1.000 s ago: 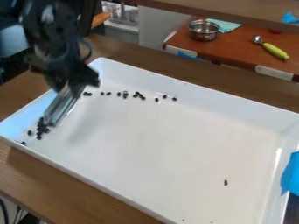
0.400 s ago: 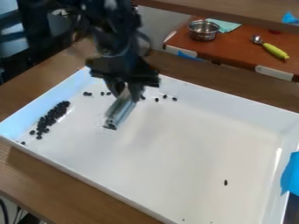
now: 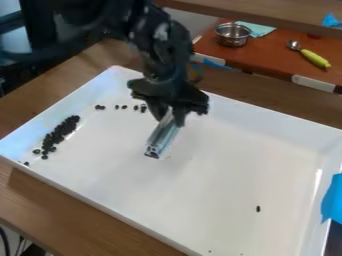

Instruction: Sweep into pile

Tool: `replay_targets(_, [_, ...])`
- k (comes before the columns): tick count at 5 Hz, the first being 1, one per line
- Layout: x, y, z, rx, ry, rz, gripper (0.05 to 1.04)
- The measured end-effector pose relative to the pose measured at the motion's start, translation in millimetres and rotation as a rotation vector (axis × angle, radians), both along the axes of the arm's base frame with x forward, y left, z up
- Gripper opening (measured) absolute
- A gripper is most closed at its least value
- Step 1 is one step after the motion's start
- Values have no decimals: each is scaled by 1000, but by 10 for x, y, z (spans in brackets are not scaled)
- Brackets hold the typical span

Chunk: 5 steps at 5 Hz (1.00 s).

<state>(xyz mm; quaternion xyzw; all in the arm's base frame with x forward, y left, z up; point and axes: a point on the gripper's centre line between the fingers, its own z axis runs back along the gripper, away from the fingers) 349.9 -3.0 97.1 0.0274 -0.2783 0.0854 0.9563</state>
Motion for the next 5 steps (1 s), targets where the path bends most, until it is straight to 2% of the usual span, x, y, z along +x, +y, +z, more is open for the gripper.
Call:
replay_targets(2, [202,-136,-55,-27,-34,-43,348])
replay_targets(3, [244,-173,-95,-25,-34,-44,348])
replay_targets(5, [333,-158,-131,-56,-28,-26,348])
